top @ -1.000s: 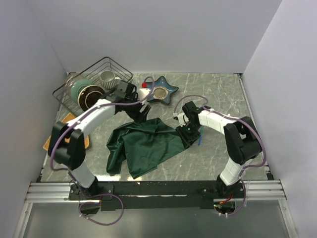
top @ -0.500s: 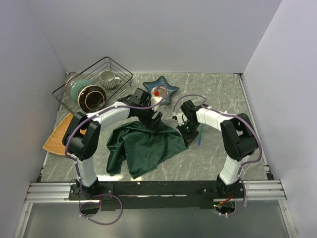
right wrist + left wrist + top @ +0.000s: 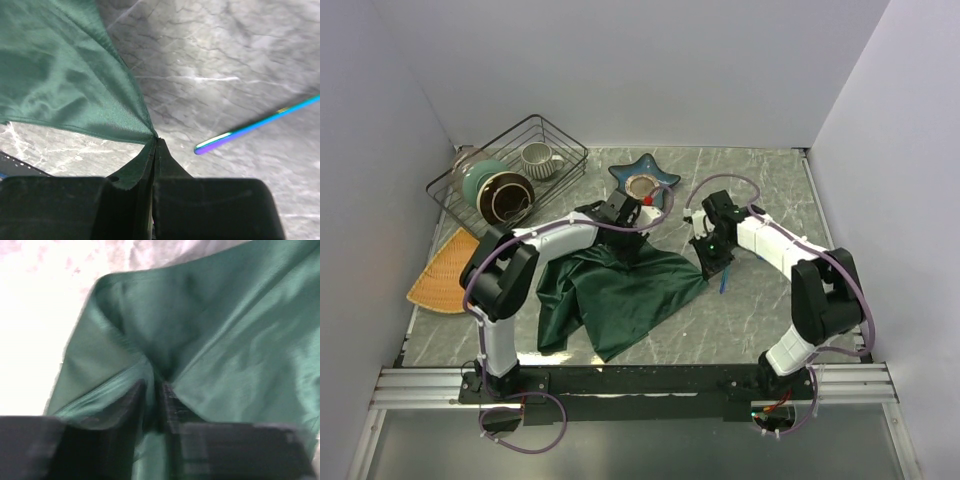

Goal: Fold the napkin into a case and place the utensils inside
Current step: Pick up the crumpled napkin from the center of the board.

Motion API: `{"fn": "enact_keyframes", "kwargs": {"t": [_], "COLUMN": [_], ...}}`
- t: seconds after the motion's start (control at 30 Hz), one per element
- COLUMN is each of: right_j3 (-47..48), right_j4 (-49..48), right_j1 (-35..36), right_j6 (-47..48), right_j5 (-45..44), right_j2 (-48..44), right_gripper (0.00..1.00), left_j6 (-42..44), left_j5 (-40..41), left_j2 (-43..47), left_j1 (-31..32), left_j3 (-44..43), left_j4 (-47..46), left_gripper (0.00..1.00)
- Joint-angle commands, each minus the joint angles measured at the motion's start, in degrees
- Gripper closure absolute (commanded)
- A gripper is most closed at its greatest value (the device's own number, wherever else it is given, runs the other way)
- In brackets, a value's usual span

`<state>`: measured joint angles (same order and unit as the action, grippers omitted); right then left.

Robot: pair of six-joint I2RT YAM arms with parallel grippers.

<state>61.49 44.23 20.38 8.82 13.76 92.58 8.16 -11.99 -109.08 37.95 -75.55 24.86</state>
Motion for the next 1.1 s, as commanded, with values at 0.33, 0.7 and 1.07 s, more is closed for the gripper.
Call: {"fn": "enact_keyframes", "kwargs": {"t": [0.33, 0.7, 1.07], "right_j3": [9.8, 26.5, 33.3], "right_j4": [5.3, 8.8, 18.6], "right_j1": [-3.8, -3.7, 13.9], "right_j6": [3.9, 10.4, 12.4], "right_j5": [-11.8, -14.7, -24.1], "right_j2": [-9.3, -19.9, -36.1], "right_gripper": [1.00, 1.00, 1.00], "left_j6": [-6.0, -21.7, -23.1], "left_j5": [2.3, 11.8, 3.9], "left_j2": [25.4, 47.5, 68.0], "left_j1": [-11.0, -19.8, -21.1], "left_j3": [3.6, -3.6, -7.7], "left_j4": [5.6, 7.6, 21.1], "left_gripper": [0.99, 0.99, 0.99]}}
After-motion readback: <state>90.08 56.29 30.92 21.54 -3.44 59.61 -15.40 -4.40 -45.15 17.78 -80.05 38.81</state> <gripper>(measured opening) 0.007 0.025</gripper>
